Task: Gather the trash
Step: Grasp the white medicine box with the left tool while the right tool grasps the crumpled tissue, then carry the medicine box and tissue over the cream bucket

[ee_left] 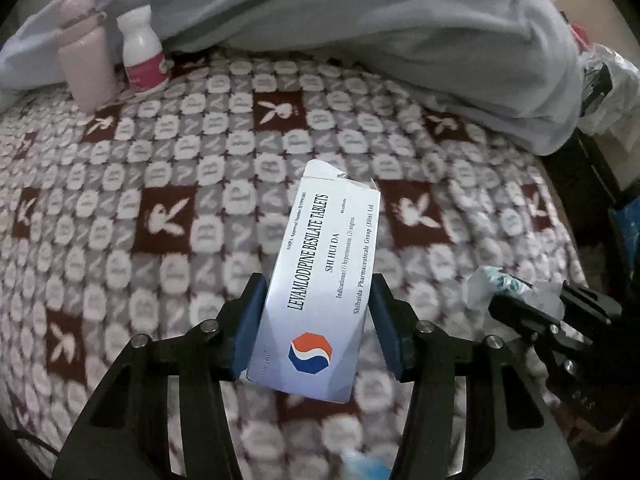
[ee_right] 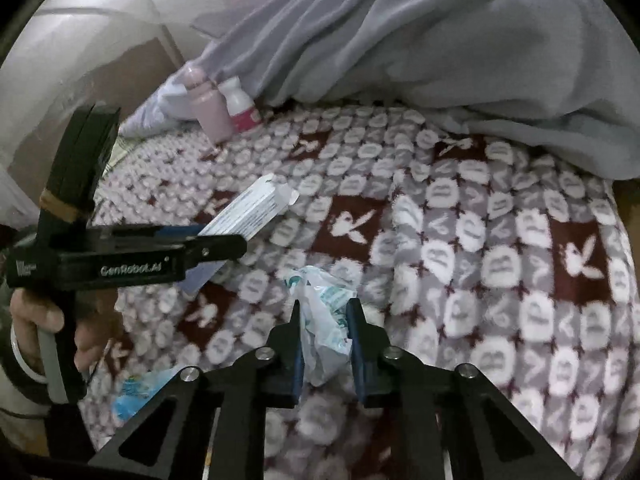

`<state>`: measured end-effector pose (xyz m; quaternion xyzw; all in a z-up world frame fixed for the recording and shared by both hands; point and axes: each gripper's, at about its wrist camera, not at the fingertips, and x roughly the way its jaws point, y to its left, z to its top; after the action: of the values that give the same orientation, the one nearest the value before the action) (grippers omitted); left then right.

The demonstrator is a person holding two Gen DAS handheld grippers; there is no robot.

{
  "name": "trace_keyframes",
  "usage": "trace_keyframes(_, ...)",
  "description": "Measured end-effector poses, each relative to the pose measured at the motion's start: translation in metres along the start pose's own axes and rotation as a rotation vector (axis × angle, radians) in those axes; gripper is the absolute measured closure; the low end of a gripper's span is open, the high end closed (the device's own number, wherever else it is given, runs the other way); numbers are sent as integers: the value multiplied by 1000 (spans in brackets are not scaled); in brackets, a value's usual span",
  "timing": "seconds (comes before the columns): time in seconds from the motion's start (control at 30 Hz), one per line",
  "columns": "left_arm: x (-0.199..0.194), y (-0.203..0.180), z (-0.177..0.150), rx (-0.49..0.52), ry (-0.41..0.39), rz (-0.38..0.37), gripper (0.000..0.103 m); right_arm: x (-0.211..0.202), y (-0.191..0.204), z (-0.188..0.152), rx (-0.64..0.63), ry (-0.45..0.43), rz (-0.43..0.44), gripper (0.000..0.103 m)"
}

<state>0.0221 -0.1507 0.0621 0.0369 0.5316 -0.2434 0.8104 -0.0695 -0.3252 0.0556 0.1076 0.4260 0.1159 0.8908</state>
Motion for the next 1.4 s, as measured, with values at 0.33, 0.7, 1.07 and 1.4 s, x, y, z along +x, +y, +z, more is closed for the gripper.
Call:
trace_keyframes(0.33, -43, -66, -26, 45, -49, -32, 53, -73, -9, -31, 39, -49, -38, 85)
trace_keyframes(0.7, -54, -152, -56, 157, -67, -60, 53, -145, -49, -81, 136, -87, -141, 85)
trace_keyframes(1.07, -47, -213, -74, 245, -40, -84, 53, -185, -78, -109, 201, -126, -187, 85)
trace_keyframes(1.4, -40, -256, -81, 315, -27, -104, 53, -208, -105, -128, 260, -142, -227, 85)
